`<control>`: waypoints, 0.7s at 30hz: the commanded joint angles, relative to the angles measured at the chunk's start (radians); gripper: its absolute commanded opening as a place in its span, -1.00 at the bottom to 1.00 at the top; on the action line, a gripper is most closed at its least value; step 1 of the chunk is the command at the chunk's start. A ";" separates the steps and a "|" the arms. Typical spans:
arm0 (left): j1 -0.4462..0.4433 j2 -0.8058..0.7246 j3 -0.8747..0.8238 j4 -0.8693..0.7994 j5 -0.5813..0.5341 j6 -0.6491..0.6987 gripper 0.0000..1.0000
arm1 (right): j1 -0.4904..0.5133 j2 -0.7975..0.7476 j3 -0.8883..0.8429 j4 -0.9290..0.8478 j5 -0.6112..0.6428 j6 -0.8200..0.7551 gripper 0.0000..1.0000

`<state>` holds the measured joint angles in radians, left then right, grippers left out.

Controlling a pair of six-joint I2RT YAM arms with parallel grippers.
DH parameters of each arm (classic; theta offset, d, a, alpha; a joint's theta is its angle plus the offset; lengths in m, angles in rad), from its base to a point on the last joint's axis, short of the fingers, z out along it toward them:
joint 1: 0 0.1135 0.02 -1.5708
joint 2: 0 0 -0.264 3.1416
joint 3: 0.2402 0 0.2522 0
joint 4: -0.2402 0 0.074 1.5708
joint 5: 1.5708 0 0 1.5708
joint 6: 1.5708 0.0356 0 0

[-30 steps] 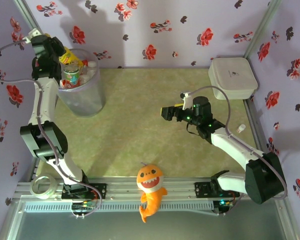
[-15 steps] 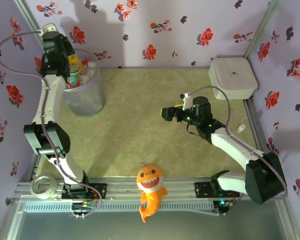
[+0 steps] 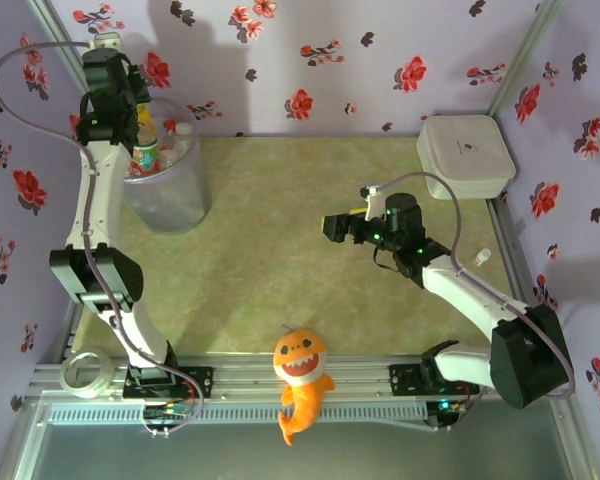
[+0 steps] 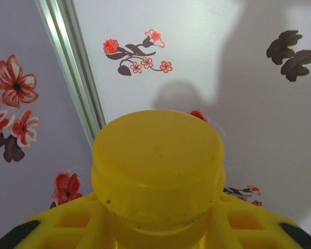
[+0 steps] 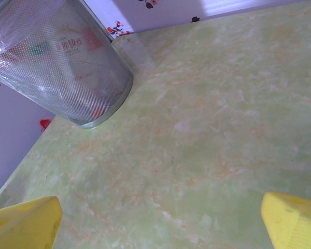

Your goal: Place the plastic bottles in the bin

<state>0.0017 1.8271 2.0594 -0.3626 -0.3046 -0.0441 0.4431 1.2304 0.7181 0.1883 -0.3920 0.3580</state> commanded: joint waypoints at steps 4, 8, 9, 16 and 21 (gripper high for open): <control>-0.011 0.079 0.026 -0.073 -0.018 0.062 -1.00 | -0.001 -0.017 0.008 0.004 0.018 -0.027 0.99; -0.011 0.097 -0.006 -0.057 -0.025 0.061 -1.00 | 0.000 -0.020 0.003 0.006 0.020 -0.027 0.99; -0.011 0.098 -0.020 -0.052 -0.025 0.059 -1.00 | -0.001 -0.019 0.003 0.007 0.020 -0.027 0.98; -0.012 0.080 -0.146 -0.005 -0.014 0.031 -1.00 | -0.002 -0.022 0.000 0.006 0.021 -0.030 0.99; -0.019 0.042 -0.181 0.024 0.010 0.039 -1.00 | -0.001 -0.027 0.000 0.000 0.024 -0.034 0.99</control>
<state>-0.0021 1.8912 1.9076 -0.2913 -0.3397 0.0162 0.4431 1.2293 0.7181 0.1867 -0.3889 0.3470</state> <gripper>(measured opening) 0.374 0.992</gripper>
